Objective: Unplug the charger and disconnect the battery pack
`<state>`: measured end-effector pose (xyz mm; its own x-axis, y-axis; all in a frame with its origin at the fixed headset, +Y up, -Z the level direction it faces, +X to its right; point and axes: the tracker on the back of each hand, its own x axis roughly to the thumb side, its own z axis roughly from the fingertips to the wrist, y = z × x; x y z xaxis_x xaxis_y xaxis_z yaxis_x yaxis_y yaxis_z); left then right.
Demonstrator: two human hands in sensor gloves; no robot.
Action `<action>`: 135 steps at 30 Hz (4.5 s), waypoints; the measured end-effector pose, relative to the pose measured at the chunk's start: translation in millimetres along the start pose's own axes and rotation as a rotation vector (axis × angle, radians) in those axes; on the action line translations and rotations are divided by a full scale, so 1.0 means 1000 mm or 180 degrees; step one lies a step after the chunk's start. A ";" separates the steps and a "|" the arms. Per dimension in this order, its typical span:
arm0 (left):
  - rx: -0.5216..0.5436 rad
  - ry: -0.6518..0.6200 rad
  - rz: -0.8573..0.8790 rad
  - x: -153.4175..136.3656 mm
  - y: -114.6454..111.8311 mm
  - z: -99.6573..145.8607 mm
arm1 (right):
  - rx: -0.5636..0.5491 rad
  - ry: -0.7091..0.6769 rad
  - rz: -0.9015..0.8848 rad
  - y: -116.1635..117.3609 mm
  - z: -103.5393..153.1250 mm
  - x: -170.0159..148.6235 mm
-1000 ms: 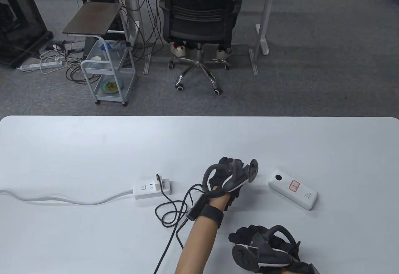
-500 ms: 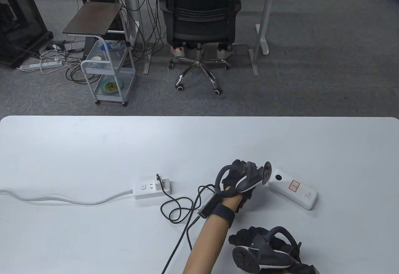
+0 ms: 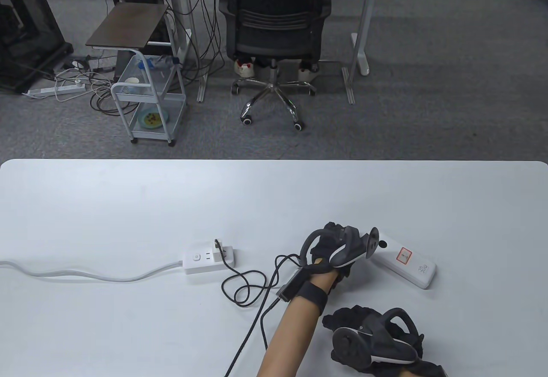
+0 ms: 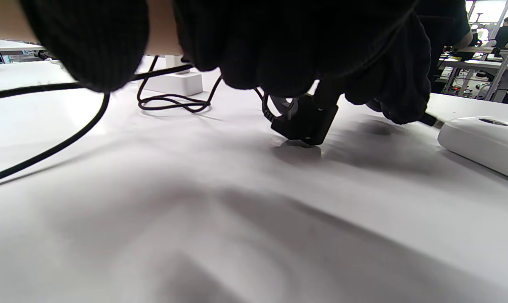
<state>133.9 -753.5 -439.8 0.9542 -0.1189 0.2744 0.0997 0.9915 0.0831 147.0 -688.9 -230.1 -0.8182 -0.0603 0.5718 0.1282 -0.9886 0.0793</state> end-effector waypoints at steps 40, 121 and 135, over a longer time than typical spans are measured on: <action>0.0720 0.0001 0.0007 -0.142 0.138 0.140 | 0.0106 0.0484 -0.0200 0.018 -0.012 -0.030; -0.0485 0.1435 -0.0411 -0.311 0.019 0.174 | 0.0325 0.0530 0.0038 0.032 -0.024 -0.028; -0.0797 0.1427 -0.0270 -0.308 0.008 0.148 | 0.0331 0.0395 0.0105 0.030 -0.024 -0.025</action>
<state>-201.1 -716.3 -381.4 0.9615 -0.2198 -0.1652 0.1939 0.9680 -0.1595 157.8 -720.5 -261.5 -0.8747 -0.1154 0.4708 0.2082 -0.9666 0.1498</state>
